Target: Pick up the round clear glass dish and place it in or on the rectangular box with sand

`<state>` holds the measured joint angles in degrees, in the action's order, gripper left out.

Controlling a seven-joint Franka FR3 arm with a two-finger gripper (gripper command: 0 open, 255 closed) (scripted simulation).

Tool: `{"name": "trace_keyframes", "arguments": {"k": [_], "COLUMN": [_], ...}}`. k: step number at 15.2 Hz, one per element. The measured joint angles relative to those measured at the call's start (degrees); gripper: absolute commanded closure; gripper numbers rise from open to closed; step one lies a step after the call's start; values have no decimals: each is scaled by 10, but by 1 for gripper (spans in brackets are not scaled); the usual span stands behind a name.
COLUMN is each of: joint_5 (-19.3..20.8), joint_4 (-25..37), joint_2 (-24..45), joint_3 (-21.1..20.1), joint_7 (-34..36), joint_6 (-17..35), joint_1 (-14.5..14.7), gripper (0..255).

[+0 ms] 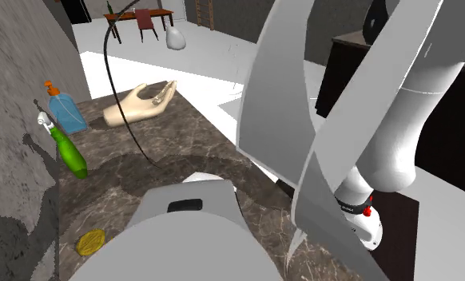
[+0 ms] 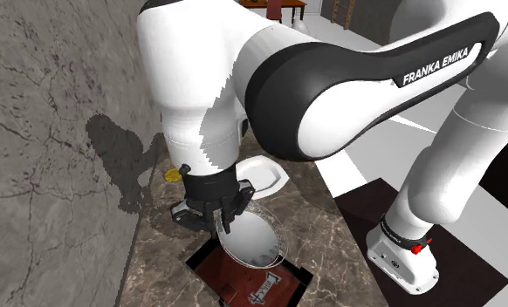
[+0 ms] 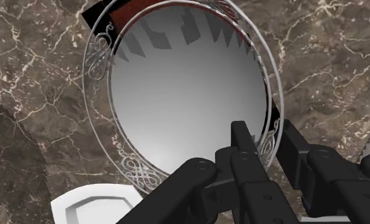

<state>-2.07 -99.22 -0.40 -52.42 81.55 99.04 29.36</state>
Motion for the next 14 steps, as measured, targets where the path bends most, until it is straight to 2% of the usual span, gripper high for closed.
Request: {"name": "trace_keyframes", "arguments": {"k": [14], "joint_5": [11], "joint_4": [-93], "joint_2": [14], "joint_3": [-7], "joint_7": [16], "joint_6": [102], "joint_1": [7], "gripper": [255]}}
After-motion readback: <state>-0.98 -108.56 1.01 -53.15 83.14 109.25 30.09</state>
